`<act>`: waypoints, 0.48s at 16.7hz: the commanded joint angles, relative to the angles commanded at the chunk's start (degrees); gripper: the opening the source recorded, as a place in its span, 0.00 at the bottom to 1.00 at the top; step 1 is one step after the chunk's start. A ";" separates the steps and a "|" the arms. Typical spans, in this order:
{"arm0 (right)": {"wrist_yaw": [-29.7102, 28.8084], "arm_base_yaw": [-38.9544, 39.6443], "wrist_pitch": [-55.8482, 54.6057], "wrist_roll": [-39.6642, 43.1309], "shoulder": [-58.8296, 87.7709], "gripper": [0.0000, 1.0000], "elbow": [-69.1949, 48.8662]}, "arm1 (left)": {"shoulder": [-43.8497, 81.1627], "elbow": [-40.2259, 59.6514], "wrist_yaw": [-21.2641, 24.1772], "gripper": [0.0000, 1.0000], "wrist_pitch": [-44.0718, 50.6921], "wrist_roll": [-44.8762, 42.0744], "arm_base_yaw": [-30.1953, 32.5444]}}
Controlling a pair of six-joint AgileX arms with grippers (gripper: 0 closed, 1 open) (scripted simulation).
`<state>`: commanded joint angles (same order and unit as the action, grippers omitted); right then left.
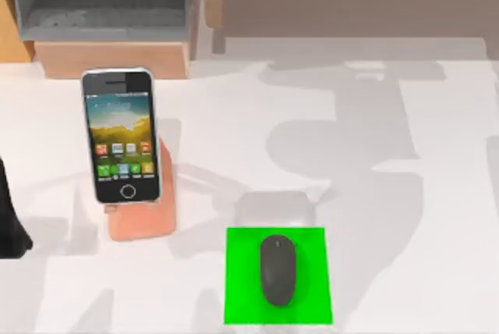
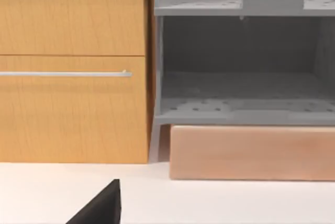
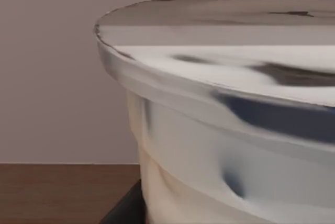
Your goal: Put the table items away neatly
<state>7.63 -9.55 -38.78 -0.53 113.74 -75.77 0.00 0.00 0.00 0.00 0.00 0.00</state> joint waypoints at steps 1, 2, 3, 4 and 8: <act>0.01 -0.02 0.01 -0.03 -0.06 0.00 -0.03 | 0.00 0.00 0.00 1.00 0.00 0.00 0.00; 0.03 -0.07 0.04 -0.07 -0.15 0.00 -0.07 | 0.00 0.00 0.00 1.00 0.00 0.00 0.00; 0.04 -0.11 0.04 -0.09 -0.14 0.00 -0.09 | 0.00 0.00 0.00 1.00 0.00 0.00 0.00; 0.05 -0.10 -0.01 0.03 -0.06 0.00 -0.13 | 0.00 0.00 0.00 1.00 0.00 0.00 0.00; 0.10 -0.22 0.08 0.06 0.14 0.00 -0.16 | 0.00 0.00 0.00 1.00 0.00 0.00 0.00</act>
<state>7.73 -9.77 -38.70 -0.47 113.88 -75.93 0.00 0.00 0.00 0.00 0.00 0.00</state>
